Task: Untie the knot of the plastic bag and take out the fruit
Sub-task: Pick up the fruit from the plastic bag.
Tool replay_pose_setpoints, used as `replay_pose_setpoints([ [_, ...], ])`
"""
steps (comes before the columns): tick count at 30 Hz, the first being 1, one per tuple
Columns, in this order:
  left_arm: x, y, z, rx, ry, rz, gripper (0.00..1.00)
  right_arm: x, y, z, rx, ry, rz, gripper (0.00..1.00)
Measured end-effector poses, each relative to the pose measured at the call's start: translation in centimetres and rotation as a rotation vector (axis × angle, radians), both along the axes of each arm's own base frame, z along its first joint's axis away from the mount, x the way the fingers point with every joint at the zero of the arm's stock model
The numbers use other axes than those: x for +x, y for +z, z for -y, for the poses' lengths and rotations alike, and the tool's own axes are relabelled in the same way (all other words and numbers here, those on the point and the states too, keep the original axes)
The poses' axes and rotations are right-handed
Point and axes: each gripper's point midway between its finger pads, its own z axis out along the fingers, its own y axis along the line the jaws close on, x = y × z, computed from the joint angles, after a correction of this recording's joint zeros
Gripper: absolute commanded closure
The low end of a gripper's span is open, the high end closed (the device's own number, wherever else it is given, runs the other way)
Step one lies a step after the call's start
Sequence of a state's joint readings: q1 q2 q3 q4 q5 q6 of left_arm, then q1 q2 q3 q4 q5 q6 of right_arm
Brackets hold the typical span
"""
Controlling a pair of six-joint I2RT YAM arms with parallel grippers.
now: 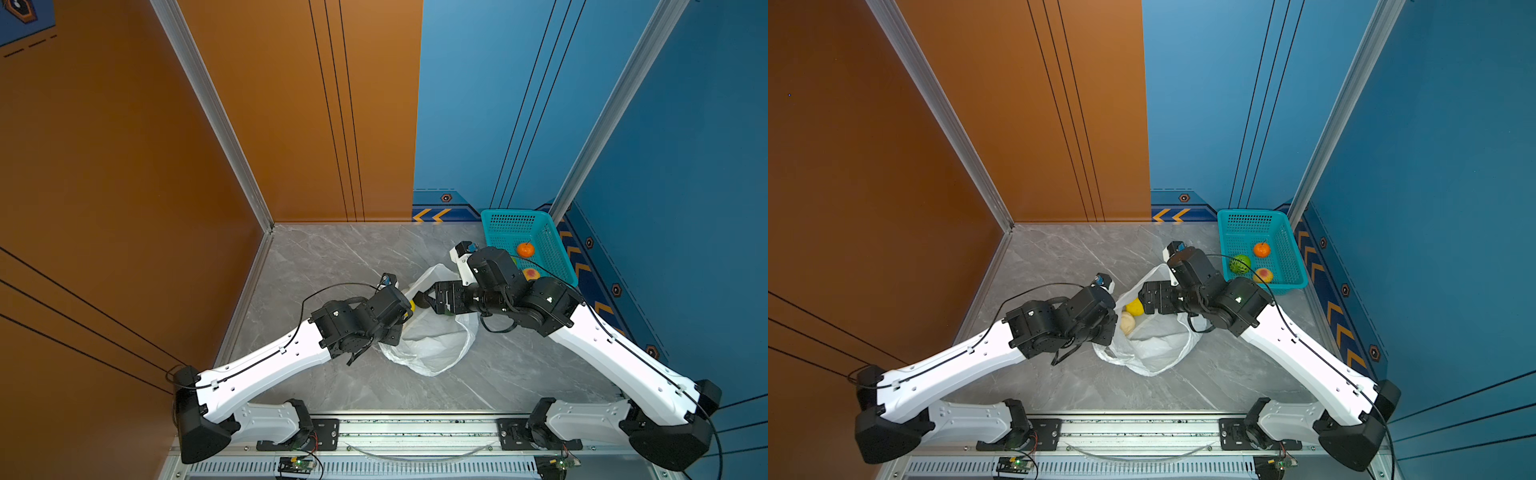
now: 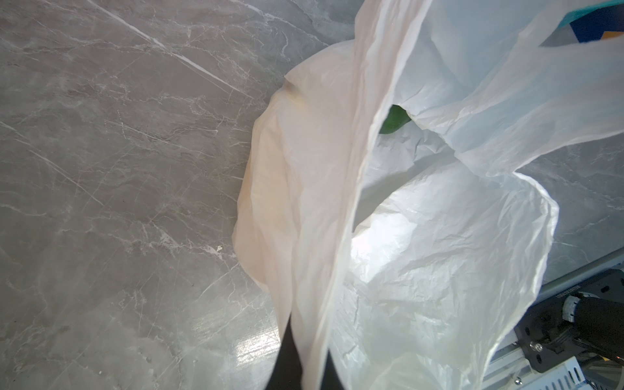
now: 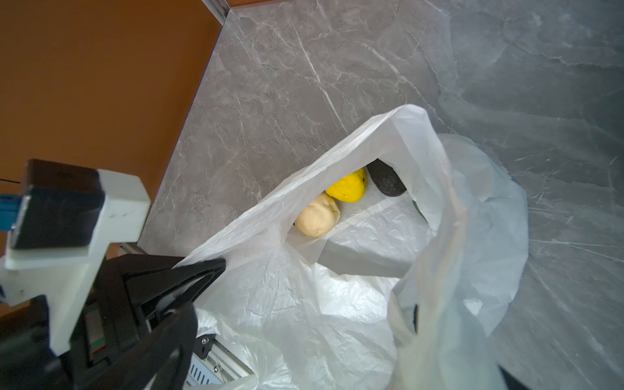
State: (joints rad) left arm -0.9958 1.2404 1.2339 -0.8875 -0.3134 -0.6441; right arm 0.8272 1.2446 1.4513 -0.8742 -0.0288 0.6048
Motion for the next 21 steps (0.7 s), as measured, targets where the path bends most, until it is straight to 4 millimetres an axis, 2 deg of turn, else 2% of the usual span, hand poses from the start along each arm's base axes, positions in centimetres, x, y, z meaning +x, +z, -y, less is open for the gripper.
replay_pose_setpoints([
  [3,0.0,0.0,0.0,0.0,0.0,0.0,1.0,-0.9,1.0,0.1,-0.005,0.006,-0.001,0.0],
  [6,0.0,0.0,0.0,0.0,0.0,0.0,1.0,-1.5,1.0,0.7,-0.021,-0.004,-0.023,0.0],
  [11,0.0,0.1,0.1,-0.003,-0.001,-0.001,1.0,-2.7,-0.2,2.8,-0.099,-0.049,-0.071,0.0],
  [16,0.0,0.2,0.2,-0.006,-0.002,0.001,1.0,-3.8,-0.1,5.1,-0.123,-0.097,-0.086,0.0],
  [21,0.1,0.2,0.3,-0.003,-0.003,0.0,1.0,-4.6,0.0,4.9,-0.086,-0.09,-0.09,0.0],
])
